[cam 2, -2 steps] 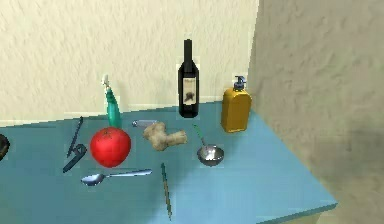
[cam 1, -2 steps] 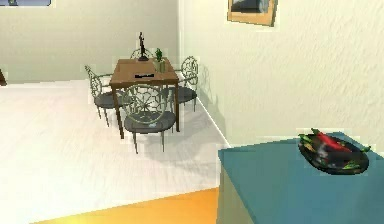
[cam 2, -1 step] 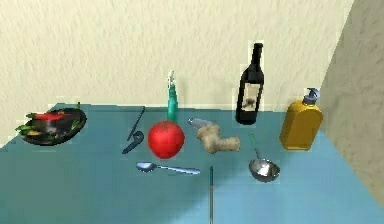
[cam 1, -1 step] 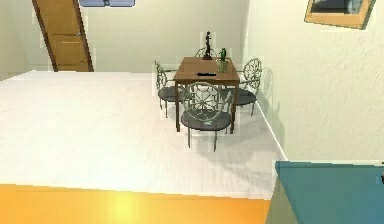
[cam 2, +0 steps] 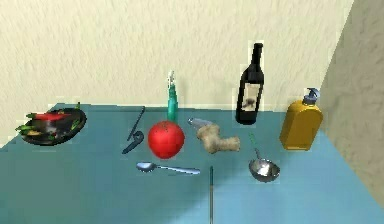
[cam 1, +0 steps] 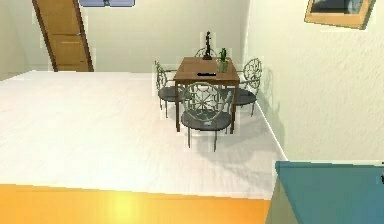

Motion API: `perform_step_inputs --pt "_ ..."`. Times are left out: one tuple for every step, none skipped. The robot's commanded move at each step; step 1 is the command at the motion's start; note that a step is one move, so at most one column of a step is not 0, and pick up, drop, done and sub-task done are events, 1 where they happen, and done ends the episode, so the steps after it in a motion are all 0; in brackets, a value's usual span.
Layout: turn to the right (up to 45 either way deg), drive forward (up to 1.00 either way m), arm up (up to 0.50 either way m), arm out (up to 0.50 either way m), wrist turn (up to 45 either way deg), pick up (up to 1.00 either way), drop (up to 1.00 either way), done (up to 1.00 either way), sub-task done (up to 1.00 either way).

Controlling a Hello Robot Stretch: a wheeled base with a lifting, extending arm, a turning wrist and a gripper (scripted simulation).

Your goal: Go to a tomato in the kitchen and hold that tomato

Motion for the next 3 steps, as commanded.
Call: perform_step_inputs --pt "0.0 0.00 0.38 0.00 0.0 0.00 0.00 0.00 0.00" --pt "0.0 0.00 0.00 0.18 0.0 0.00 0.00 0.00 0.00" --pt "0.0 0.00 0.00 0.00 45.0 0.00 0.00 0.00 0.00"
